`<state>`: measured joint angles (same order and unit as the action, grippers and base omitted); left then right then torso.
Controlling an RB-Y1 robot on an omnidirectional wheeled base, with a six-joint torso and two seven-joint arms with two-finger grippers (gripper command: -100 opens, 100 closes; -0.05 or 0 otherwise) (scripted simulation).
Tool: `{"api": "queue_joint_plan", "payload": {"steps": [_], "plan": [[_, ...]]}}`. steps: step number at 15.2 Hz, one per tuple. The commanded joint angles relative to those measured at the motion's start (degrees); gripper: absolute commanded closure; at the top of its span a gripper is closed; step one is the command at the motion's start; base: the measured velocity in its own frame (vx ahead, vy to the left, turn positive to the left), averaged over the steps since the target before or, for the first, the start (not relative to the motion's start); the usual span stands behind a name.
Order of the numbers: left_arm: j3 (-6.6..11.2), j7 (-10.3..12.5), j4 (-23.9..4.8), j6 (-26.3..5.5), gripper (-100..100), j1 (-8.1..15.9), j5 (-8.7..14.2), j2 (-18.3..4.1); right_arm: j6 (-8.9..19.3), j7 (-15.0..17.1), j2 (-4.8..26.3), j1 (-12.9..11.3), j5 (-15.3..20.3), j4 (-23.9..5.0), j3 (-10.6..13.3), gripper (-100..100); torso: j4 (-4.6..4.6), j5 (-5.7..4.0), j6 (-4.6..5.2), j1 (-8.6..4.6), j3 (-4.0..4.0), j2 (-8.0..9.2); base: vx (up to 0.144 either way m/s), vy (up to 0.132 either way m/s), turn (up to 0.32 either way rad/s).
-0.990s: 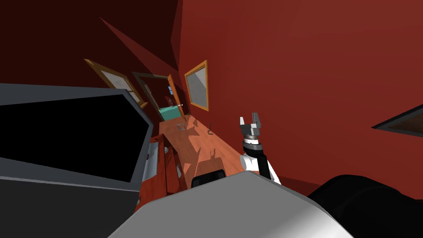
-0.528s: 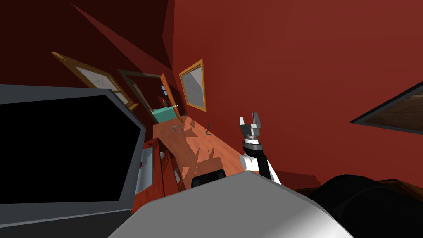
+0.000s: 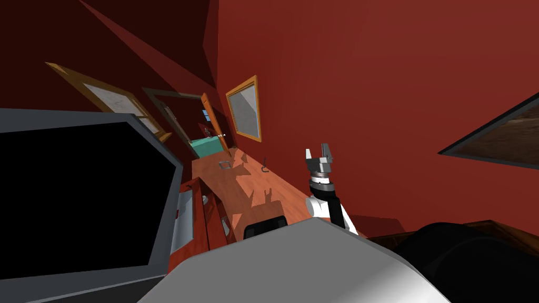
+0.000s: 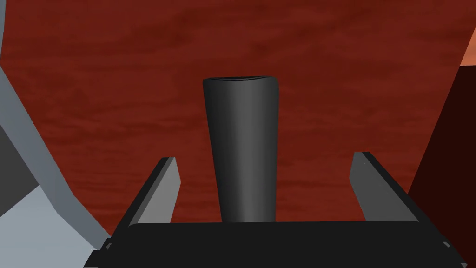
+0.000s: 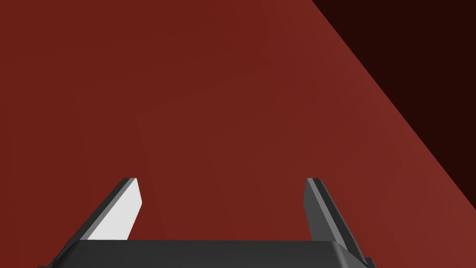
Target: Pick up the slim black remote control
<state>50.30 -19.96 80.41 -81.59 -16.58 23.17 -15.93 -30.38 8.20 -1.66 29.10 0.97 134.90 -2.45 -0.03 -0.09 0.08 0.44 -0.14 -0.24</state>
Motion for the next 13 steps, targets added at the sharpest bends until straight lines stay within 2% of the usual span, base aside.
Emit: {"api": "queue_joint_plan", "payload": {"steps": [1, 2, 3, 4, 8, 9, 12, 13], "plan": [[-0.57, 0.1, -1.5, 1.6, -100, 0.4, -0.2, 0.0, 0.0, 0.0, 0.0, 0.0, 0.0, 0.0, 0.0, 0, 0.0, 0.0, 0.0, 0.0, 0.0, 0.0, -0.03, 0.012, 0.008], [-1.05, 0.3, -2.2, 2.5, -100, 0.7, -0.3, 0.1, 0.0, 0.0, 0.0, 0.0, 0.0, 0.0, 0.0, 0, 0.0, 0.0, 0.0, 0.0, 0.01, 0.01, -0.027, 0.014, 0.008], [-0.6, 0.1, -1.4, 1.5, -100, 0.3, -0.2, 0.1, 0.0, 0.0, 0.0, 0.0, 0.0, 0.0, 0.0, 0, 0.0, 0.0, 0.0, 0.01, 0.01, 0.01, -0.017, 0.009, 0.001], [-0.69, 0.1, -1.6, 1.9, 100, 0.4, -0.2, 0.2, 0.0, 0.0, 0.0, 0.0, 0.0, 0.0, 0.0, 0, 0.0, 0.0, 0.0, 0.0, 0.0, -0.01, -0.006, 0.003, -0.001], [-0.7, 0.1, -1.5, 1.9, 100, 0.4, -0.2, 0.2, 0.0, 0.0, 0.0, 0.0, 0.0, 0.0, 0.0, 0, -0.02, 0.03, -0.03, -0.01, -0.04, -0.07, 0.001, 0.001, -0.004], [0.15, -0.2, -0.4, 0.1, 100, 0.1, 0.1, -0.3, 0.0, 0.0, 0.0, 0.0, 0.0, 0.0, 0.0, 0, -0.02, 0.04, -0.03, 0.02, -0.04, -0.08, 0.013, -0.014, -0.01], [1.11, -0.5, 1.1, -1.8, 100, -0.4, 0.4, -0.6, 0.0, 0.0, 0.0, 0.0, 0.0, 0.0, 0.0, 0, -0.04, -0.01, -0.02, -0.05, -0.11, -0.2, 0.036, -0.019, -0.008], [0.68, -0.3, 0.6, -0.8, 100, -0.3, 0.2, -0.3, 0.0, 0.0, 0.0, 0.0, 0.0, 0.0, 0.0, 0, -0.04, -0.01, -0.02, -0.06, -0.12, -0.23, 0.022, -0.01, -0.001]]}}
